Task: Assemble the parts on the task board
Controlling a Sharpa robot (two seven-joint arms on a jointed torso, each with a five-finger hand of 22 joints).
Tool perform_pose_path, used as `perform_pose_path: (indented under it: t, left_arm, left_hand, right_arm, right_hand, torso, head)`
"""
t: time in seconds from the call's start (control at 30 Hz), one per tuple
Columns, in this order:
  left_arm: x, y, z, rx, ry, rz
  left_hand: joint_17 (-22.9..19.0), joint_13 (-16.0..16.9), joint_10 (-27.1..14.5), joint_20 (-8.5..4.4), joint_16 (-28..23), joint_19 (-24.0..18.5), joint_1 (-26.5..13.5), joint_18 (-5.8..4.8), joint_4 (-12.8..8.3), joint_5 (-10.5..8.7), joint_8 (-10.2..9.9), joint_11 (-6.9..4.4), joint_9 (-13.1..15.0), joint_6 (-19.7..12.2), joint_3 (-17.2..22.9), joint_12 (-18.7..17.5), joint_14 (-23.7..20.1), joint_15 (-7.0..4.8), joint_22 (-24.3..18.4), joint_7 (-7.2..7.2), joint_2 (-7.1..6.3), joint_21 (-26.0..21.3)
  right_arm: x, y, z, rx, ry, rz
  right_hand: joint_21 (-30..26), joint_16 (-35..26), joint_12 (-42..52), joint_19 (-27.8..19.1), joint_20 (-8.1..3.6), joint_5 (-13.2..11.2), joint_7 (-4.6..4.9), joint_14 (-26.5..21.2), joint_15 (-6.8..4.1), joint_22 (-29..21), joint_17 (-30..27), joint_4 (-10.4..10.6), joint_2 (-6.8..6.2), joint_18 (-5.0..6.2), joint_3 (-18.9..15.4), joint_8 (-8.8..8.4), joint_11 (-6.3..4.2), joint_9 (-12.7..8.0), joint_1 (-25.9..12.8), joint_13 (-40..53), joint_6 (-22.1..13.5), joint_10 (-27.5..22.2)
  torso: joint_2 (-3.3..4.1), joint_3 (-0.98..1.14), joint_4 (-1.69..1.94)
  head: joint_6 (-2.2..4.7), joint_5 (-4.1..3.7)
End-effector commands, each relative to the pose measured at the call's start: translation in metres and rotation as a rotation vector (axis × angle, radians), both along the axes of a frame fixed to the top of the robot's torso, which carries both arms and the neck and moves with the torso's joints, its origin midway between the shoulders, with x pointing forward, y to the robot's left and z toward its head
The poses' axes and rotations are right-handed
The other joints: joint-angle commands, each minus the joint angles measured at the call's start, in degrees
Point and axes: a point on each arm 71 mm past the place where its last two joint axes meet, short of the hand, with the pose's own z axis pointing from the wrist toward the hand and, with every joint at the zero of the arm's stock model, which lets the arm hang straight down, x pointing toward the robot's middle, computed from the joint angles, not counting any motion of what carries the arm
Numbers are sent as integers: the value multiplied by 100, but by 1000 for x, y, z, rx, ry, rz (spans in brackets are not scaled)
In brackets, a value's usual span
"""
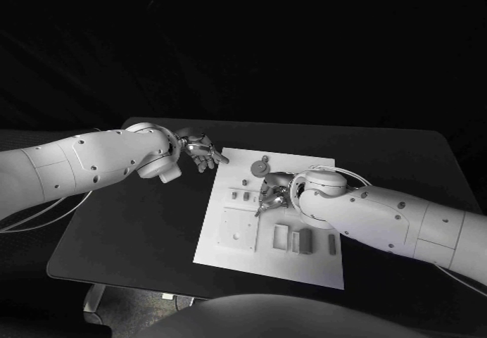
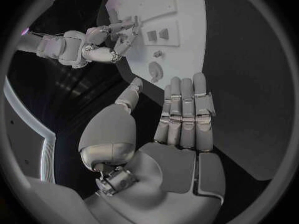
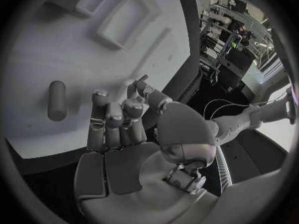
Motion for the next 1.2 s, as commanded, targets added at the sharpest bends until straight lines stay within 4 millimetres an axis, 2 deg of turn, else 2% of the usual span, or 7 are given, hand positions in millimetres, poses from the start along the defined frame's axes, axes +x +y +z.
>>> perform_pose_path:
  t: [0.03, 0.43, 0.63, 0.8, 1.03, 1.1, 1.2]
  left_arm:
    - [0, 0, 1, -7, -1, -4]
    - [-4, -4, 2, -93, 20, 34]
    - [-9, -14, 2, -251, 58, 93]
    - [-22, -23, -7, -343, 158, 124]
    - [-41, -41, -21, -433, 346, 125]
    - [-45, -46, -23, -441, 378, 114]
    - [-52, -55, -27, -466, 431, 107]
  left_hand:
    - [-9, 10, -21, 5, 22, -11, 20, 115, 4, -17, -29, 4, 7, 40, 22, -24, -19, 12, 9, -14, 57, -32]
    - [-15, 25, -25, 5, 20, -14, 88, 114, -16, -14, -45, 7, 7, 27, 48, -40, -23, 13, 19, -8, 114, -43]
    - [-33, 37, -95, 21, 4, -37, 292, 102, -20, -13, -116, 46, -14, -66, 96, -107, -59, 32, 37, 50, 257, -73]
    - [-36, 35, -153, 35, 11, -30, 402, 95, 41, -21, -182, 87, -32, -159, 273, -169, -70, 46, 55, 104, 303, -88]
    - [-33, 33, -215, 49, 13, -67, -89, 99, 385, -24, -297, 127, -86, -334, 229, -246, -122, 65, 69, 185, 332, -136]
    - [-27, 38, -216, 45, 20, -80, -268, 113, 522, -22, -304, 123, -94, -340, 201, -260, -134, 61, 76, 182, 388, -151]
    - [-21, 43, -220, 45, 25, -96, -398, 121, 631, -23, -314, 122, -104, -351, 181, -274, -150, 60, 83, 183, 408, -168]
  right_arm:
    - [0, 0, 4, 46, -30, 7]
    - [0, -19, 13, 182, -55, -25]
    - [4, -38, 26, 301, -129, -59]
    - [7, -54, 37, 417, -205, -83]
    - [5, -65, 45, 489, -251, -78]
    - [4, -67, 47, 498, -260, -77]
    - [4, -69, 47, 502, -265, -78]
  right_hand:
    - [21, 30, -25, -14, -7, -23, 5, 24, -21, 100, -9, 11, -27, 75, 36, 33, 5, 12, 51, -8, 45, 34]
    - [21, 26, -32, -7, -10, -14, -3, 31, -25, 96, -14, 11, -27, 75, 49, 43, -3, 19, 57, -13, 63, 41]
    - [24, 23, -39, 5, -16, 7, -12, 40, -35, 93, -18, 9, -33, 75, 64, 54, -11, 26, 68, -17, 86, 48]
    - [29, 22, -43, 19, -23, 18, -19, 50, -47, 91, -21, 8, -48, 75, 74, 62, -19, 32, 82, -20, 103, 58]
    - [33, 19, -48, 32, -32, 19, -23, 60, -59, 89, -25, 7, -62, 75, 86, 63, -25, 34, 103, -23, 108, 67]
    - [35, 18, -49, 39, -35, 17, -25, 65, -65, 88, -26, 8, -67, 75, 90, 64, -26, 35, 111, -24, 111, 72]
    - [36, 17, -51, 45, -39, 17, -27, 69, -70, 87, -28, 7, -70, 75, 95, 64, -28, 36, 121, -25, 114, 75]
  torso:
    - [-3, -1, -1]
    - [3, 11, -6]
    - [-2, 10, 0]
    - [-2, 17, -3]
    - [-1, 32, -6]
    - [5, 26, 0]
    - [4, 45, -8]
  head:
    - [13, 2]
    - [70, -2]
    - [146, -9]
    - [240, -24]
    - [315, -19]
    - [356, -24]
    - [403, -23]
